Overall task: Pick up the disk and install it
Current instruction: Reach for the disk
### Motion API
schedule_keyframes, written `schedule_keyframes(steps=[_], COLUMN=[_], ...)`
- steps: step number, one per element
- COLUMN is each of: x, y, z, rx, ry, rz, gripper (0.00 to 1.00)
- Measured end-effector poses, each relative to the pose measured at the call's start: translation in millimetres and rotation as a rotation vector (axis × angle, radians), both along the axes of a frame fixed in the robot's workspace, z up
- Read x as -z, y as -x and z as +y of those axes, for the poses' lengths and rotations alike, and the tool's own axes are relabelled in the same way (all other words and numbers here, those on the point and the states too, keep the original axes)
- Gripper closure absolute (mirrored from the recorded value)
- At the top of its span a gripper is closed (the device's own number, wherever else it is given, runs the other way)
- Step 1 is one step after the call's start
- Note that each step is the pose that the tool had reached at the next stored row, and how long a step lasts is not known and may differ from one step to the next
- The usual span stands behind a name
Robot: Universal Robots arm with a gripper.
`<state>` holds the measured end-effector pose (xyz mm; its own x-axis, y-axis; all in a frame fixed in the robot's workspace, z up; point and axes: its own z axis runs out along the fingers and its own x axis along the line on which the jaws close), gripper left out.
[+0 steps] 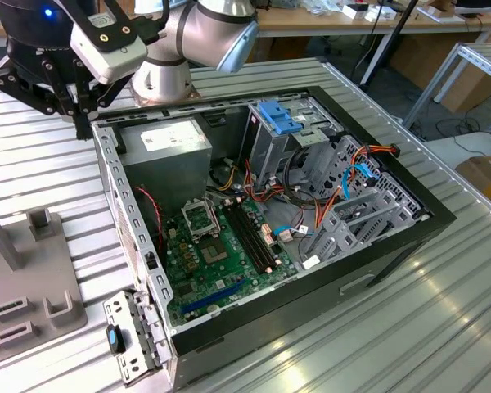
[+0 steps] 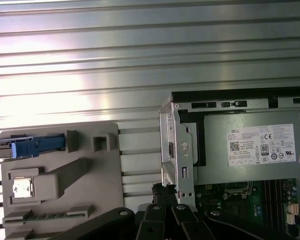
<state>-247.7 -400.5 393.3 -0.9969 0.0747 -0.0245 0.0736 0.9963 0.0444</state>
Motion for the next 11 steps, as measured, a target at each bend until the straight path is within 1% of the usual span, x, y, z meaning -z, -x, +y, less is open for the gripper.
schedule_keyframes(steps=[2,7,11], x=[-0.1,0.0,0.0], y=[4.8,12.2,12.6], z=[-0.3,-0.6,-0.6], rx=[0.0,-0.001,-0.001], ry=[0.0001,0.0,0.0], rz=[0.0001,-0.0001,0.0], gripper=[0.89,0.89,0.89])
